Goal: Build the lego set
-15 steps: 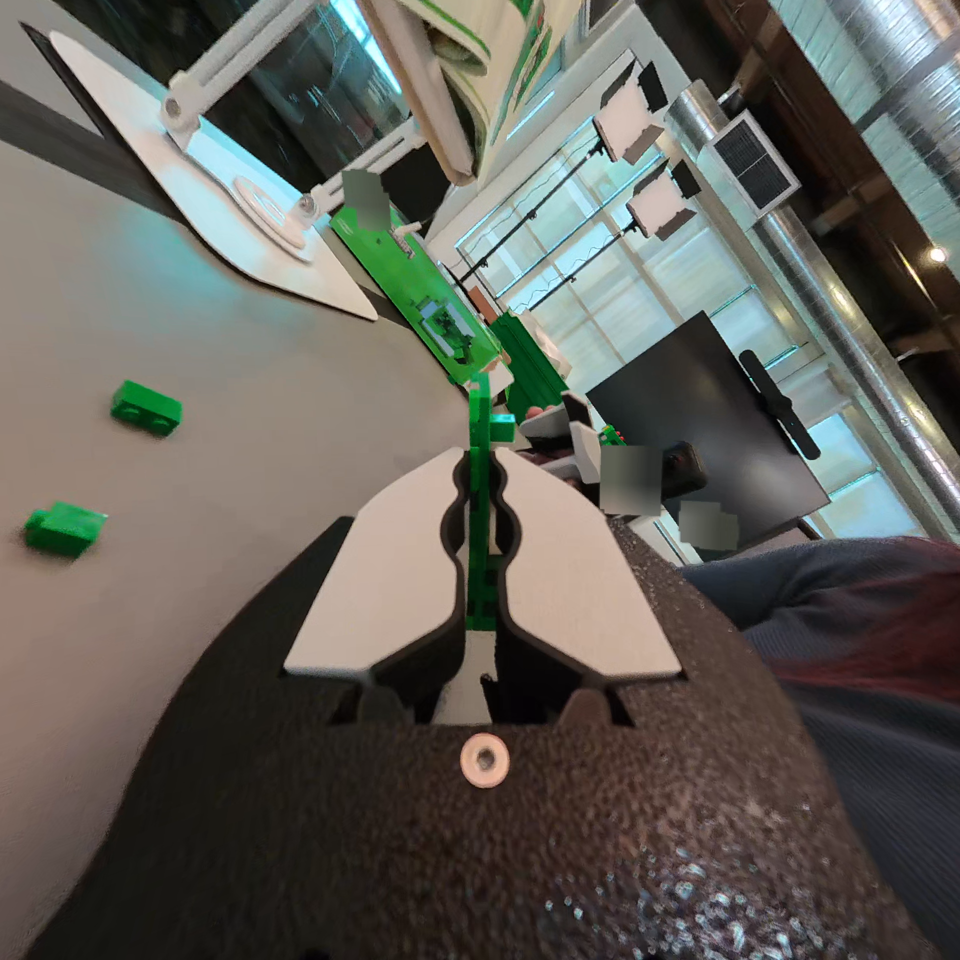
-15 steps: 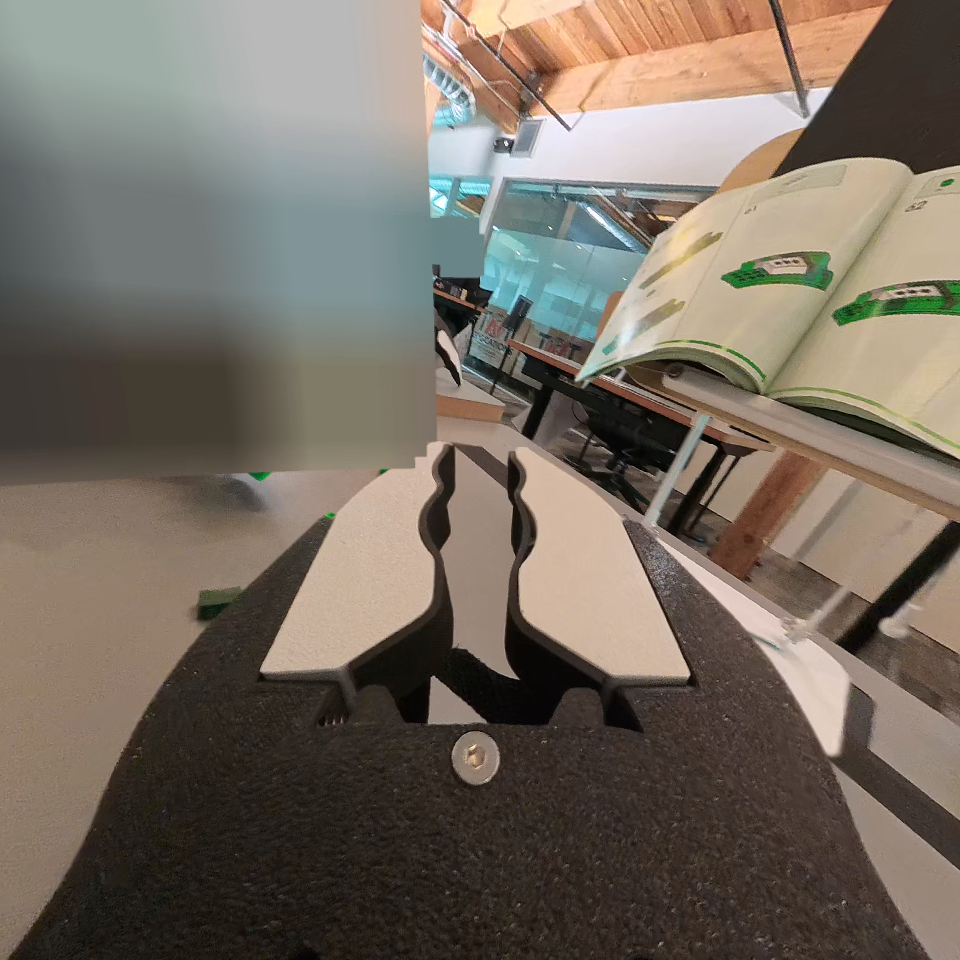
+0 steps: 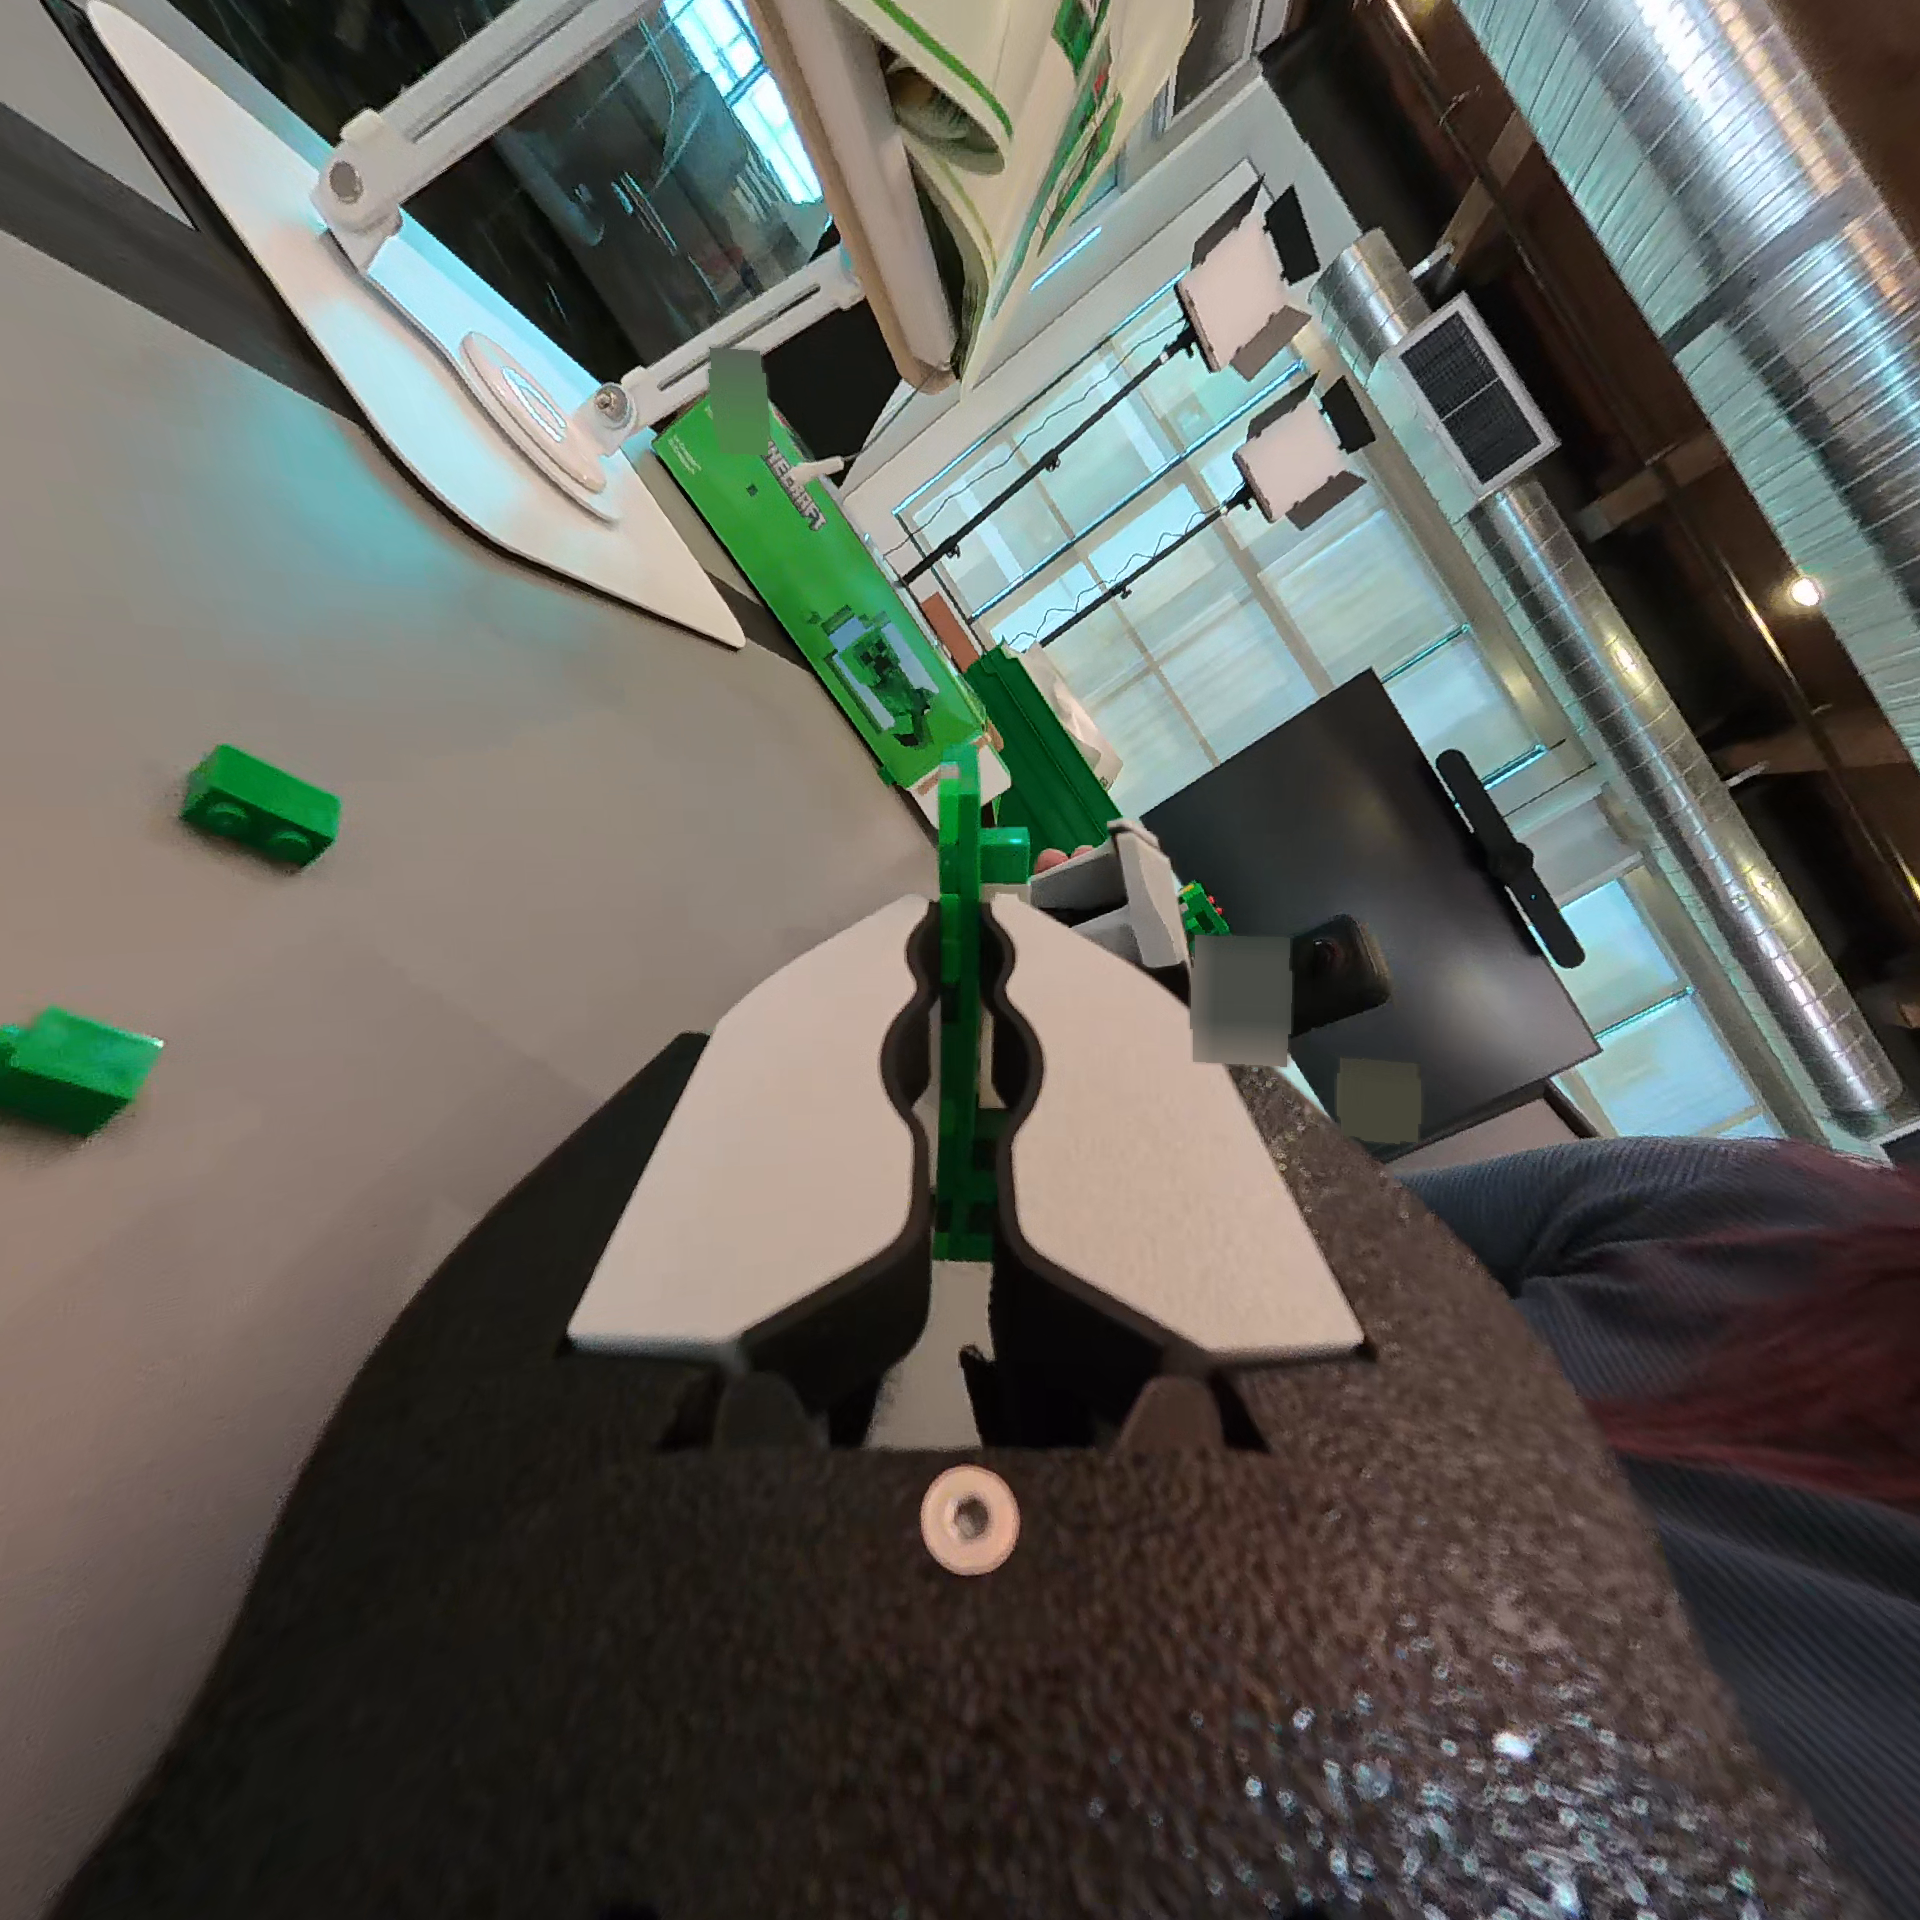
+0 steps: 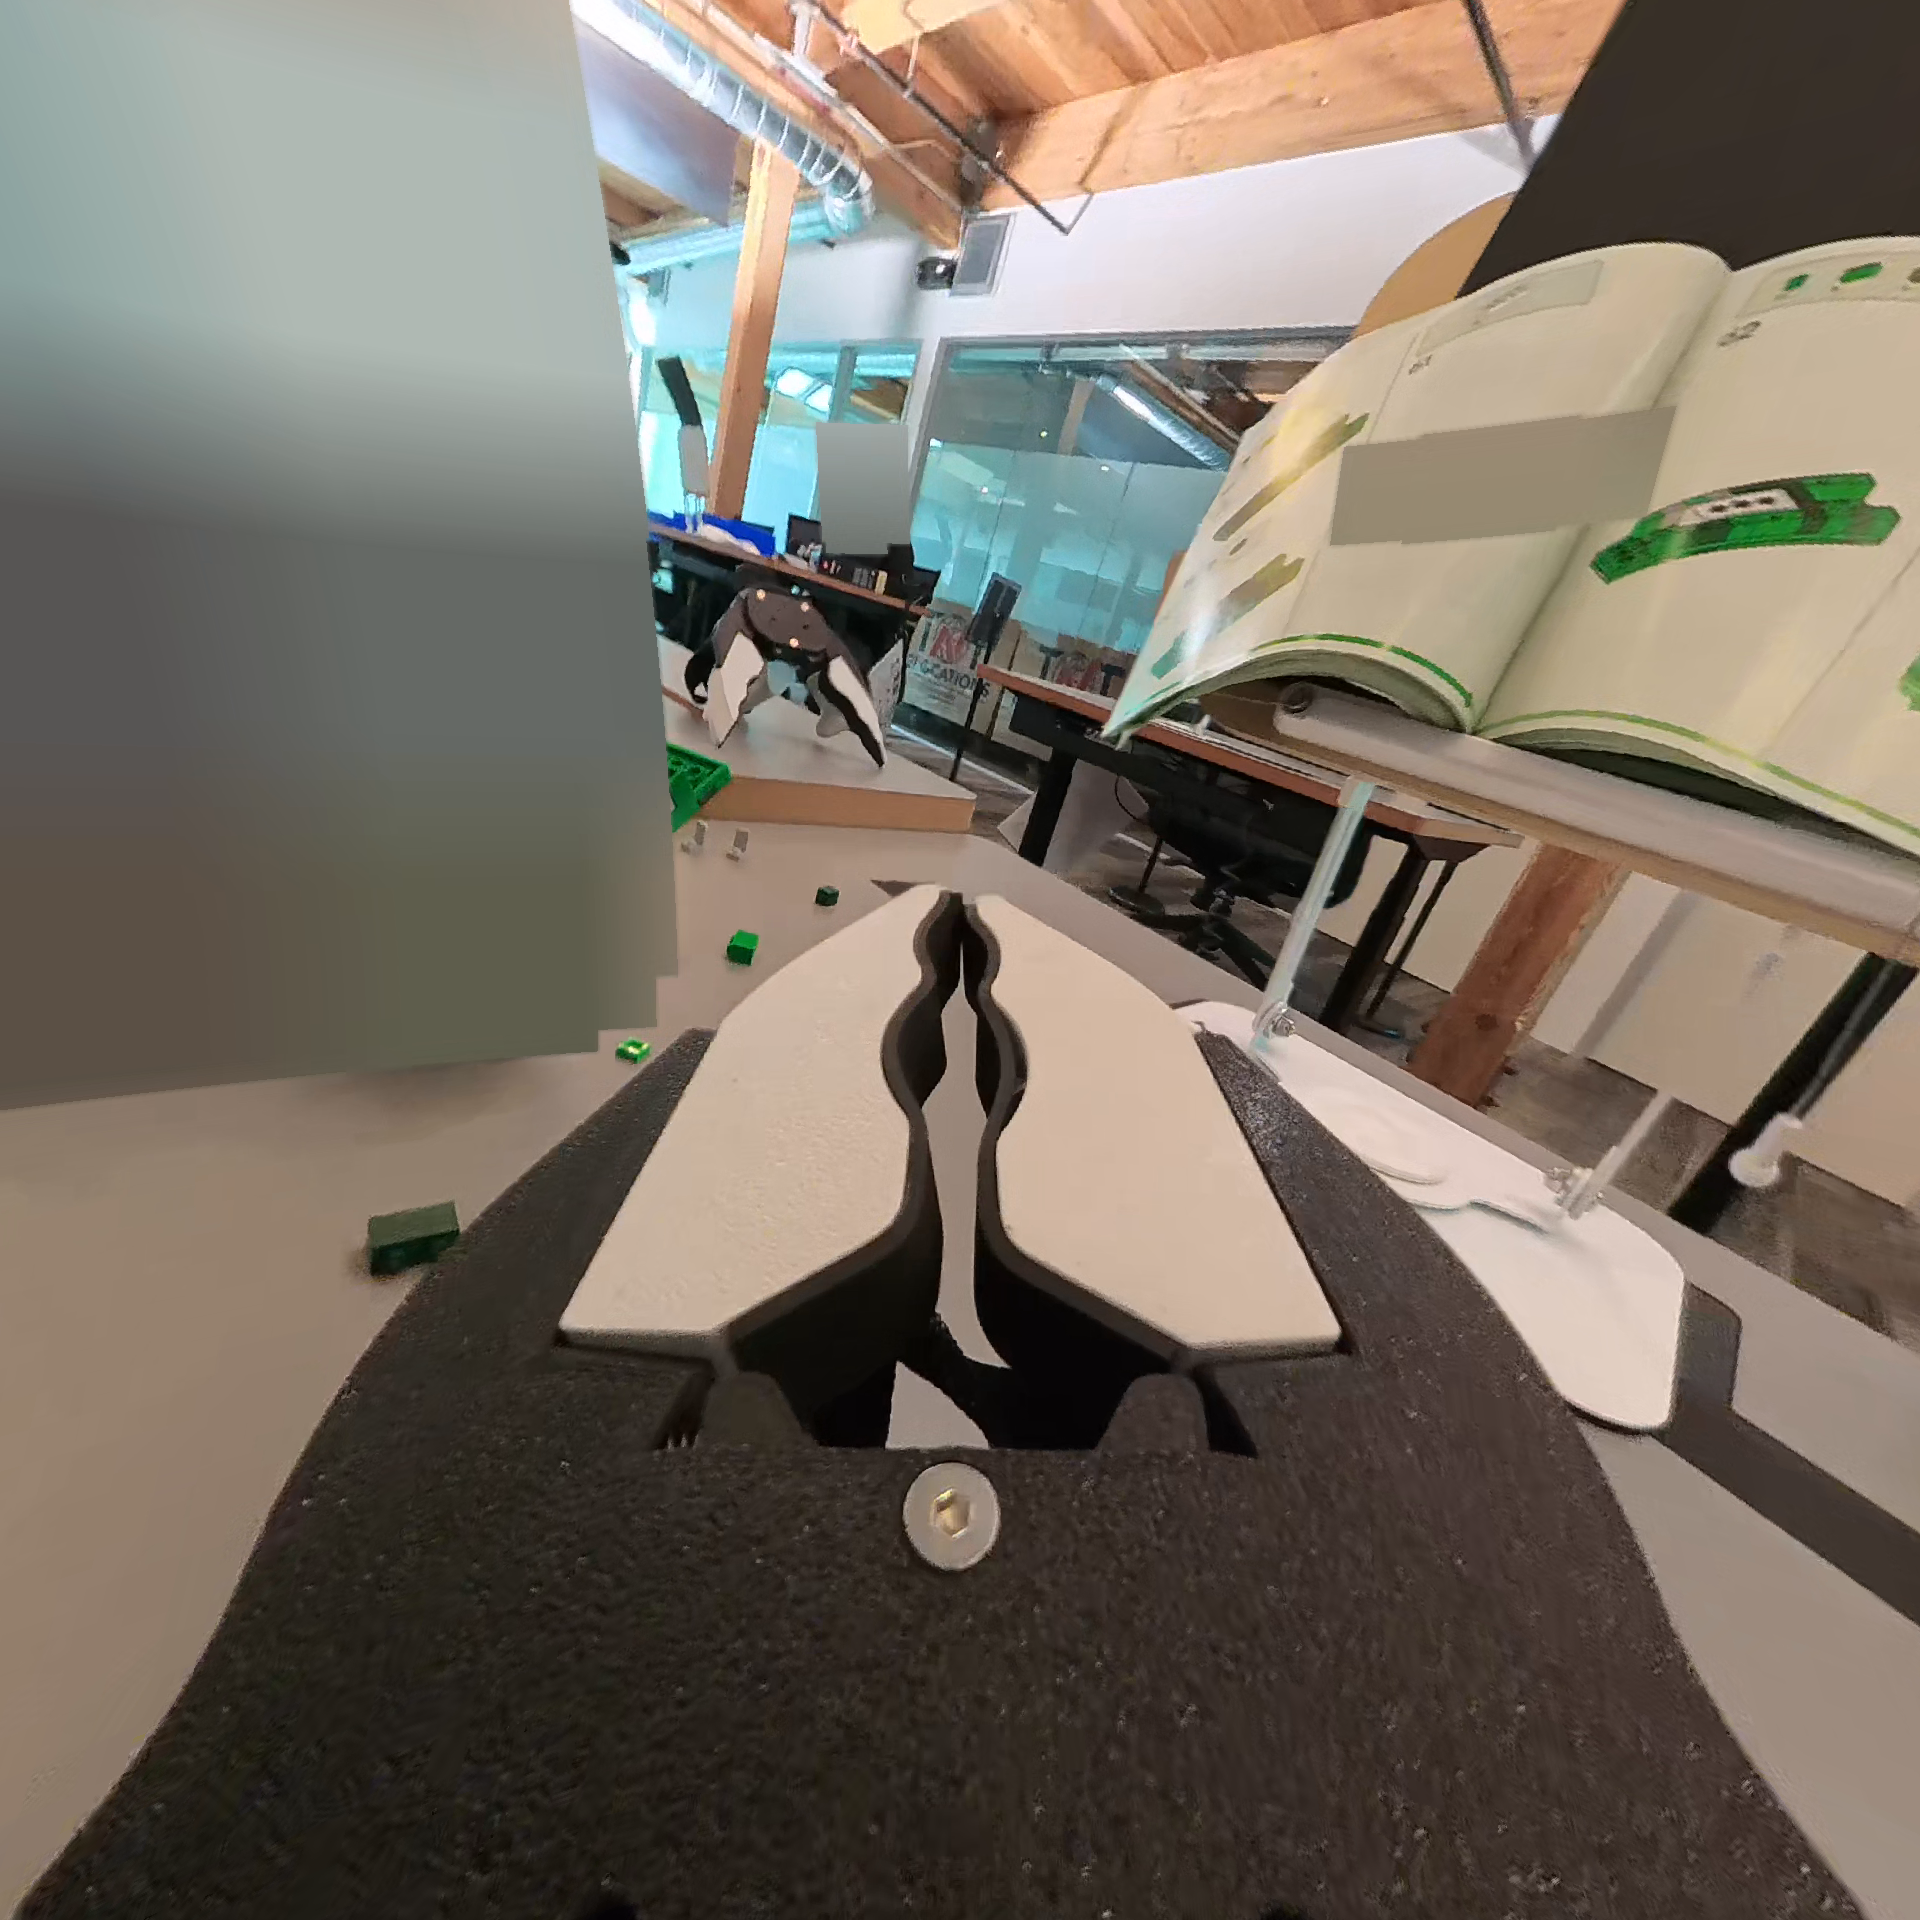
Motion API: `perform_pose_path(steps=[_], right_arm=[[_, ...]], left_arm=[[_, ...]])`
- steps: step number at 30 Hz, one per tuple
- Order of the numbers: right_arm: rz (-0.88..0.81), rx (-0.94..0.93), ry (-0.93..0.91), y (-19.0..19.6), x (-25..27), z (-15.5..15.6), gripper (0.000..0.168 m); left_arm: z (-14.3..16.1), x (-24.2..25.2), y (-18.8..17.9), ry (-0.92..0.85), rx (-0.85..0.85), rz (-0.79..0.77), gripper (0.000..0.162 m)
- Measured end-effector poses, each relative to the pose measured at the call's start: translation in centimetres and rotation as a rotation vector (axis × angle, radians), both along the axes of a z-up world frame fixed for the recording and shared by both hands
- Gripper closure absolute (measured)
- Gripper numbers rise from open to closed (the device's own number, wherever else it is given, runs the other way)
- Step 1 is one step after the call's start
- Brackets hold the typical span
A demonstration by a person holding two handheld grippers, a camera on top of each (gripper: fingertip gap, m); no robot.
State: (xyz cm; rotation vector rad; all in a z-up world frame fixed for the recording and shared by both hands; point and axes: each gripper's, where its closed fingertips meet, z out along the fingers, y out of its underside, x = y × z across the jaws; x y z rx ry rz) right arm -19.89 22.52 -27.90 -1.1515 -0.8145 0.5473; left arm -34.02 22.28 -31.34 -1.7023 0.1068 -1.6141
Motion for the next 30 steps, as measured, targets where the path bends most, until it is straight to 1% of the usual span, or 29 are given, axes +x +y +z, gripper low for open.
perform_pose_path(steps=[4,8,14,18,21,30], right_arm=[[-0.024,-0.013,0.048,0.5,0.7,0.4,0.168],[-0.056,0.015,0.035,0.5,0.9,0.6,0.168],[-0.047,0.026,0.009,0.1,0.4,0.4,0.168],[-0.048,0.026,0.004,0.1,0.3,0.3,0.168],[-0.049,0.024,0.001,0.1,0.3,0.2,0.168],[-0.040,0.034,-0.020,-0.1,0.1,0.1,0.168]], left_arm=[[0.1,-0.1,0.3,-0.009,0.003,0.021,0.156],[0.0,0.0,0.8,-0.003,0.004,0.055,0.156],[-0.3,0.3,1.0,0.036,0.004,0.065,0.156],[0.2,-0.4,1.5,0.018,0.043,0.137,0.156],[0.3,-0.6,1.6,-0.003,0.037,0.137,0.156],[0.2,-0.4,1.6,0.011,0.037,0.135,0.156]])
